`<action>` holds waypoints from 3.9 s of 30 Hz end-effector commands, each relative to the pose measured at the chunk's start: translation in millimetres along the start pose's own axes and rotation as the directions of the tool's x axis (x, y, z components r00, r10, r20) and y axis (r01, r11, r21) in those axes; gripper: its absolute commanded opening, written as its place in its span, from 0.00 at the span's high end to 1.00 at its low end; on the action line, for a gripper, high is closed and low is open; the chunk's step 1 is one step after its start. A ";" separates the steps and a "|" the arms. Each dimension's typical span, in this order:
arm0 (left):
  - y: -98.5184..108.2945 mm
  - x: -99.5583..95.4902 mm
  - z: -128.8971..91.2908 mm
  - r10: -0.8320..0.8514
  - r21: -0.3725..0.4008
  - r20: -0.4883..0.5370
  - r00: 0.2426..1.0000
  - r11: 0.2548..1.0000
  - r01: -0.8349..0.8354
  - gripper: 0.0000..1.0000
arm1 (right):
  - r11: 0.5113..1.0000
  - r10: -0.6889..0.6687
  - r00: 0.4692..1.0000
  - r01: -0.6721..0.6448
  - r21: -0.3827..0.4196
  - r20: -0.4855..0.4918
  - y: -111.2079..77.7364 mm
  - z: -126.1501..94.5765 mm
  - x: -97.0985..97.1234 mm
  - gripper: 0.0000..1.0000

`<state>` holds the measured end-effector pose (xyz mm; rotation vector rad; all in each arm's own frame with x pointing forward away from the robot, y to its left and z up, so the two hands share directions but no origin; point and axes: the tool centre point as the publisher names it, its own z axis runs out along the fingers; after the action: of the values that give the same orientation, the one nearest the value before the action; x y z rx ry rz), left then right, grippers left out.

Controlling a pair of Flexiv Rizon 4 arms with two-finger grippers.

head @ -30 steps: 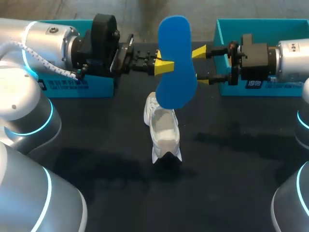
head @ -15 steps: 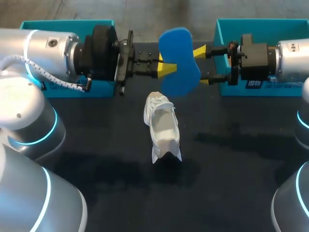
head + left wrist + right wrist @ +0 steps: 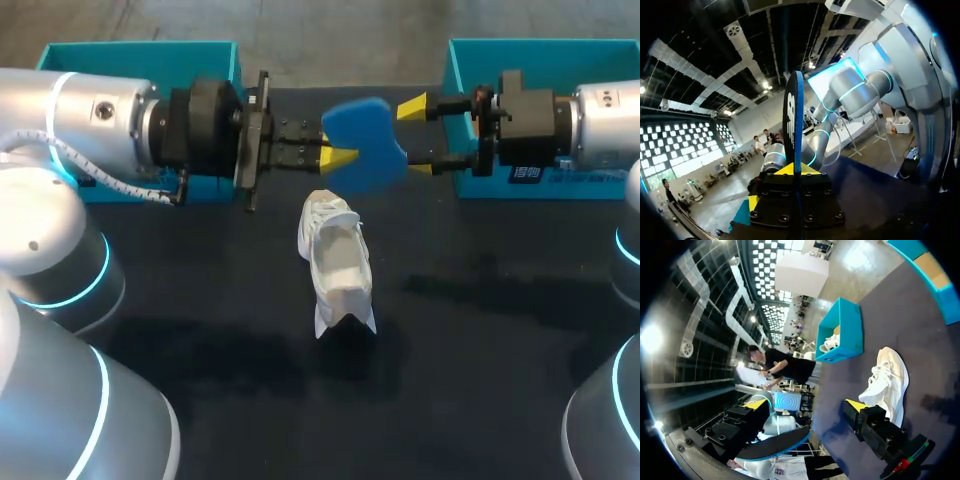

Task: Take the shoe out of the shoebox, open the shoe tongue, remove and reinsert the insole, then place the shoe into the shoebox

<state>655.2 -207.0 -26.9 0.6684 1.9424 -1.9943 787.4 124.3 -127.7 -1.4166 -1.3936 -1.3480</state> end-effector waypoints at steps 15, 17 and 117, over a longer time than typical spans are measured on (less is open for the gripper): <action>64.5 -9.7 -34.8 0.658 -0.109 -0.196 0.727 0.722 -0.683 1.00 | 1.000 0.001 1.000 -0.001 -0.002 0.003 -0.5 1.7 0.5 0.00; 66.9 -10.8 -36.8 0.660 -0.116 -0.162 0.734 0.726 -0.678 1.00 | 1.000 0.001 1.000 -0.001 -0.002 0.003 -0.5 1.7 0.5 0.00; 118.4 -14.0 -33.2 0.854 -0.100 -0.267 0.448 0.437 -0.894 0.00 | 0.991 0.054 0.998 -0.050 0.125 -0.034 -16.0 62.6 -6.6 1.00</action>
<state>729.2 -189.0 -134.0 1.3997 1.2846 -1.0441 782.9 185.3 -145.6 -1.3282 -1.3797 -1.2356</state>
